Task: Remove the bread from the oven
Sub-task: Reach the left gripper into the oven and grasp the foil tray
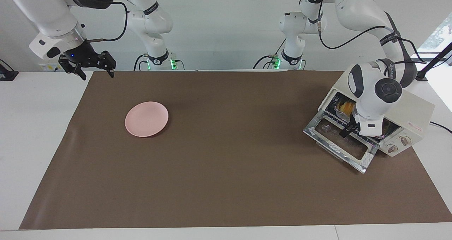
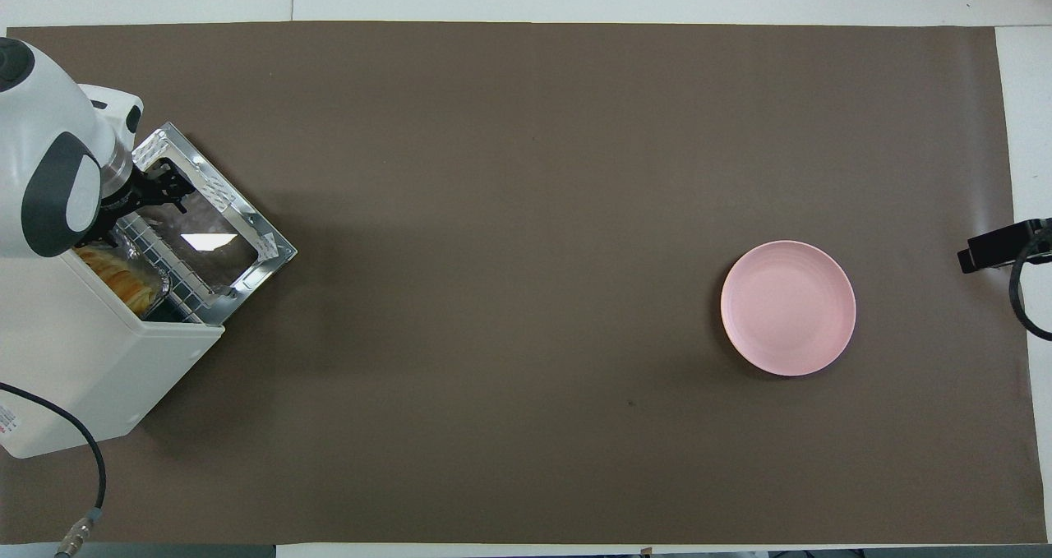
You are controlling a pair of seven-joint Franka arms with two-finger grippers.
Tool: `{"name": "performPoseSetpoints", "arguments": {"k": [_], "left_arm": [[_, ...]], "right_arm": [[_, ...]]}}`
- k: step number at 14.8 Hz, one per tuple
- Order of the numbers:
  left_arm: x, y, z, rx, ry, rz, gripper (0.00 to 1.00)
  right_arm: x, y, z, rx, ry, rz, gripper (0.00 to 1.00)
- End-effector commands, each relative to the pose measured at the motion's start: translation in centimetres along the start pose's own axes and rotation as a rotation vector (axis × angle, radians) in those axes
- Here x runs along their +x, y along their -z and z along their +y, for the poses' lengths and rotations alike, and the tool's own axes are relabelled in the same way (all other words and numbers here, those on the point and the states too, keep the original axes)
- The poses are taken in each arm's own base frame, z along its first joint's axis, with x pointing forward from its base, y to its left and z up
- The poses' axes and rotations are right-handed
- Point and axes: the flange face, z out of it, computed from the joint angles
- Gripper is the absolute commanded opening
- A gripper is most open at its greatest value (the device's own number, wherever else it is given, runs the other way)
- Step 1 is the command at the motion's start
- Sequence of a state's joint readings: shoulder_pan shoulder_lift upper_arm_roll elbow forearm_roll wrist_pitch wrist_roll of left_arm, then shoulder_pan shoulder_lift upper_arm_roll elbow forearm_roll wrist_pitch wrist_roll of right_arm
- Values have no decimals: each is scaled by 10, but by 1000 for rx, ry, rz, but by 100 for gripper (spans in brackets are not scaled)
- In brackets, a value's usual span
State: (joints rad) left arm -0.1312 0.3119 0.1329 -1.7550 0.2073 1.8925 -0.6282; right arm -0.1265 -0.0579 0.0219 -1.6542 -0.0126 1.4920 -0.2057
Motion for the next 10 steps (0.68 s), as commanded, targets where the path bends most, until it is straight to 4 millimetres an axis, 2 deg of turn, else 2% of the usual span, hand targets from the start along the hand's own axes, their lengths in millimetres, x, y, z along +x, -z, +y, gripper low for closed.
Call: {"name": "performPoseSetpoints", "arguments": {"k": [1,2,4,5,6,8,9,10], "left_arm": [[-16,-11,-6,-9,-1,39,100],[-14,-14,-4,-11,1,41,86],[-14,-17,-2,-13,-1,43,39],[-13,-17,1,-12,-4,44,12],[-13,-11,6,-16,-10,51,0],[-16,4,21,-13,-30,58,0],[-22,16,38,-10,-55,58,0],[-29,37,61,-8,-83,69,0]], "right_arm": [[-5,2,-1,7,-9,-5,100],[-5,2,-1,7,-9,-6,100],[-6,3,-1,7,-9,-3,100],[-5,2,0,7,-10,-5,100],[-5,2,0,7,-10,-5,100],[-5,2,0,7,-10,-5,100],[-5,2,0,7,-10,-6,100],[-5,2,0,7,-10,-6,100]]}}
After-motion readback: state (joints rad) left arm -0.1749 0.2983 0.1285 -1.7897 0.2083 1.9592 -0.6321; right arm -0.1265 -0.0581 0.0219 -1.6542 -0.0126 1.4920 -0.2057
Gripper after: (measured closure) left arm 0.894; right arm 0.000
